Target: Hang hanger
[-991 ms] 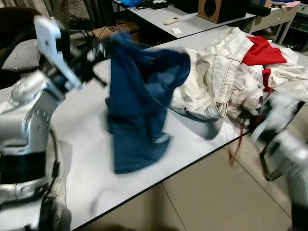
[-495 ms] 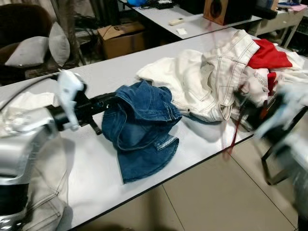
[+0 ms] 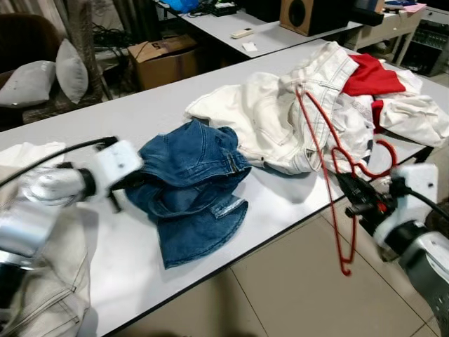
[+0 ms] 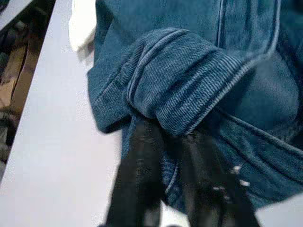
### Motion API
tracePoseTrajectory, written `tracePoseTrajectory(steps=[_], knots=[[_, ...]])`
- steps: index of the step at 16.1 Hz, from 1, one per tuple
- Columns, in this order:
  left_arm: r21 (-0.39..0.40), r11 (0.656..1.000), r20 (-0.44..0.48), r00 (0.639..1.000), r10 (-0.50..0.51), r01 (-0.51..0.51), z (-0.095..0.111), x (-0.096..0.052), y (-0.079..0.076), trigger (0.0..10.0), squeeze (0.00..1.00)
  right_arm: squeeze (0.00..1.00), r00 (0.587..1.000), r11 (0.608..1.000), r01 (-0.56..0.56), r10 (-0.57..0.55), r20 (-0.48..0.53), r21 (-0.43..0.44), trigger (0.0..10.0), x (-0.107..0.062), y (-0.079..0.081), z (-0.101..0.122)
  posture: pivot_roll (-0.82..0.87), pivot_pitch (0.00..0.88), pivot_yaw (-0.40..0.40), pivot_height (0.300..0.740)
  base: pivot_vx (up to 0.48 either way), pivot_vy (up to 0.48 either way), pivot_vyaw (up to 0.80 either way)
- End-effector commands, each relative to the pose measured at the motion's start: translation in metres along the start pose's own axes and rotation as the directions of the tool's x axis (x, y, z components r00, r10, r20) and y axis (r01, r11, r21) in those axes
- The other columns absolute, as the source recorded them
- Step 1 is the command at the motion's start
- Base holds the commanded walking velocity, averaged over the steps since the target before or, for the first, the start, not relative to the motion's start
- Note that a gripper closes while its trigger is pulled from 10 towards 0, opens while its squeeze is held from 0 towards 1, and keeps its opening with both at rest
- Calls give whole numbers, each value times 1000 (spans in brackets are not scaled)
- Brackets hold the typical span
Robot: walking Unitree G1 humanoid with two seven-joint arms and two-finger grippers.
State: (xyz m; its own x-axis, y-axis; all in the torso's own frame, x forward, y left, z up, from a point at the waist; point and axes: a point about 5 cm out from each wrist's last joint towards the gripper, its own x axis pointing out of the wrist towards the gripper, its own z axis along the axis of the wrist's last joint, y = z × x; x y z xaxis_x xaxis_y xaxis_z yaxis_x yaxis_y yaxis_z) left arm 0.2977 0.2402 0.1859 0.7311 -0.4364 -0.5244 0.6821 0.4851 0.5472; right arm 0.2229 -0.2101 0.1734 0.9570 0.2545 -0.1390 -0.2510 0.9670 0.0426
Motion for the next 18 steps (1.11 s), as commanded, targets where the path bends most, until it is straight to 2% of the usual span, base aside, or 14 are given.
tracePoseTrajectory(steps=[1, 3, 4, 7, 8, 9, 10, 12, 13, 14, 15, 17, 18], knots=[[25, 998, -17, 998, -56, 56, -2, -9, 2, 10000, 1000, 0, 1000, 1000, 13, -13, 2, -28, 10000, -6, -2, 3, -138, 0, 100, 740, 0, 0, 0], [40, 992, -49, 992, -117, 119, -4, -19, 4, 10000, 1000, 0, 999, 999, 31, -32, -20, -39, 10000, -10, -5, -1, -136, 0, 95, 740, 0, 0, 0], [21, 988, -31, 988, -150, 151, -1, -25, 4, 10000, 1000, 0, 999, 998, 39, -40, -32, -42, 10000, -13, -7, -3, -138, 0, 95, 740, 0, 0, 0], [-14, 986, 55, 985, -164, 165, 13, -35, 15, 10000, 1000, 0, 996, 997, 67, -69, -51, -36, 10000, -15, -11, -9, -140, 0, 98, 740, 0, 0, 0], [-18, 985, 115, 979, -166, 169, 23, -37, 19, 10000, 1000, 0, 994, 996, 87, -89, -61, -33, 10000, -16, -13, -11, -137, 0, 97, 740, 0, 0, 0], [-34, 981, 261, 949, -176, 191, 43, -32, 18, 10000, 1000, 0, 992, 994, 101, -104, -66, -42, 10000, -17, -15, -12, -137, 0, 98, 740, 0, 0, 0], [-46, 968, 368, 905, -211, 245, 58, -26, 11, 10000, 1000, 0, 995, 997, 83, -83, -57, -3, 10000, -18, -14, -12, -137, 0, 98, 740, 0, 0, 0], [-34, 944, 459, 844, -276, 327, 78, -7, -9, 10000, 1000, 0, 993, 995, 103, -104, -48, -7, 10000, -18, -15, -11, -145, 0, 108, 740, 0, 0, 0], [-29, 936, 510, 811, -288, 351, 91, 14, -24, 10000, 1000, 0, 993, 993, 116, -116, -31, -1, 10000, -19, -14, -9, -156, 0, 116, 740, 0, 0, 0], [-16, 939, 520, 806, -285, 343, 98, 31, -33, 10000, 584, 0, 993, 993, 118, -118, -24, 9, 10000, -20, -13, -9, -156, 0, 116, 740, 0, 0, 0], [4, 944, 493, 821, -288, 329, 99, 46, -40, 10000, 0, 0, 994, 994, 103, -103, -20, 20, 10000, -19, -10, -9, -165, 0, 119, 740, 0, 0, 0], [75, 963, 379, 886, -268, 259, 88, 71, -49, 10000, 0, 0, 999, 999, 45, -45, -12, 29, 10000, -17, 1, -6, -177, 0, 125, 740, 0, 0, 0], [72, 969, 363, 899, -247, 237, 85, 76, -50, 10000, 0, 0, 999, 999, 32, -32, -16, 27, 10000, -16, 4, -7, -176, 0, 123, 740, 0, 0, 0]])
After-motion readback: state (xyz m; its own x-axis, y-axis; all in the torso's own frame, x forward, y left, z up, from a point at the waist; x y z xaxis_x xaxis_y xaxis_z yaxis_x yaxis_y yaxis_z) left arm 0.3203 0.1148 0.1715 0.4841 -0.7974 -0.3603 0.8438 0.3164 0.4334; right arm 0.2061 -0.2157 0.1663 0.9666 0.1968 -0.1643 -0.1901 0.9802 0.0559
